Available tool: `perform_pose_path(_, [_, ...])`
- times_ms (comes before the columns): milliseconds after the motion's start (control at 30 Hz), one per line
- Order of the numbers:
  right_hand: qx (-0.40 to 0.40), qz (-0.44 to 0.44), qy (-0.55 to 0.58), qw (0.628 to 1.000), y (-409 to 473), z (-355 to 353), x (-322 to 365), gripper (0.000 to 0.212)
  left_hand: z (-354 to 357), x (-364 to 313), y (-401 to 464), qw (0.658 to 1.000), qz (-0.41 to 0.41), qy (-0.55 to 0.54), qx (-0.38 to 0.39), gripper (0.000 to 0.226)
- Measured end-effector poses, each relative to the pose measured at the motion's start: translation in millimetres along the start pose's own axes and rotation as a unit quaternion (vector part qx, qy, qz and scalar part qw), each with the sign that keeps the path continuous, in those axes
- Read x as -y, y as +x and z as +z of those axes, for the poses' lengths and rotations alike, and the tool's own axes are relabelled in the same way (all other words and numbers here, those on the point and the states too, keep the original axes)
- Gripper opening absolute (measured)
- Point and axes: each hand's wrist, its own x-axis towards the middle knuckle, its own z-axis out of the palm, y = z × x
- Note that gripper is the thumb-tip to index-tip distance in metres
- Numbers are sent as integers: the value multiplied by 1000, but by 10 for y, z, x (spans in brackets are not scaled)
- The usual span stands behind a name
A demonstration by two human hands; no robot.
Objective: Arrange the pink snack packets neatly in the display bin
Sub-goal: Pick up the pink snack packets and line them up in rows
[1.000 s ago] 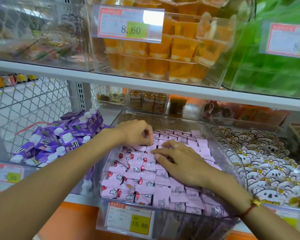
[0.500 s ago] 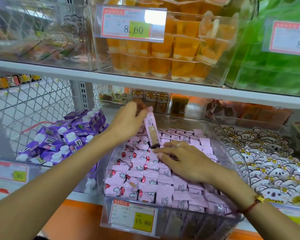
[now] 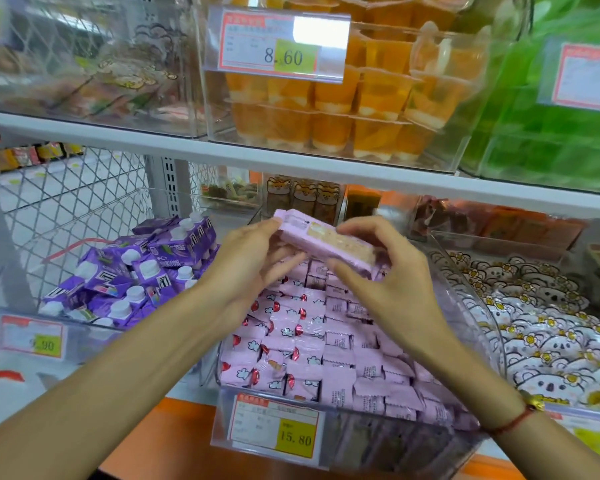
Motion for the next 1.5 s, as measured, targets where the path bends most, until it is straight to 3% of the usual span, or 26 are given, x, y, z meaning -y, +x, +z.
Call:
perform_pose_path(67, [-13,81,110,991,26,-56,15,20,-30,-28,12,993,45,108,9,28])
perform_pose_path(133, [-6,234,263,936,45,-91,8,16,-82,-53,28,963,113,243,40,35])
perform_pose_path(200, [21,321,316,892,56,-104,-15,18,-112,-58,24,929,148,325,96,44])
perform_pose_path(300, [46,355,353,864,61,-80,-6,31,-127,-39,0,901,182,369,137,33])
perform_pose_path(367, [43,353,416,837,62,-88,-13,42,-123,-19,4,915,194,334,114,26])
perform_pose_path(433, [43,315,433,843,68,-107,-6,42,-105,1,20,940,172,283,81,25])
perform_pose_path(500, [24,279,415,865,71,-101,-6,36,-101,37,53,948,158,270,61,25])
perform_pose_path(567, [-6,270,400,876,71,-89,-23,28,-119,70,72,928,172,323,69,23])
perform_pose_path(733, [-31,195,260,945,69,-59,-92,30,-145,119,121,824,241,492,143,36])
perform_pose_path(833, [-29,145,193,970,62,-13,-150,34,-26,89,145,841,252,445,179,53])
perform_pose_path(1000, [-1,158,167,973,46,7,-238,32,47,112,228,838,294,427,171,39])
perform_pose_path(1067, [68,182,35,980,-2,1,-349,44,9,119,266,849,305,406,145,37])
perform_pose_path(1133, [187,172,-113,961,-72,11,-457,52,-9,125,303,865,291,391,123,37])
perform_pose_path(1200, [263,135,-189,936,-117,28,-514,48,-18,149,335,870,267,395,127,35])
perform_pose_path(1300, [281,137,-196,929,-109,8,-511,46,-37,191,328,848,253,438,159,37])
perform_pose_path(1433, [291,139,-192,927,-107,-17,-508,47,-80,103,305,780,288,528,173,31])
perform_pose_path(1500, [292,138,-193,926,-102,-21,-515,48,-99,16,315,785,268,523,196,25])
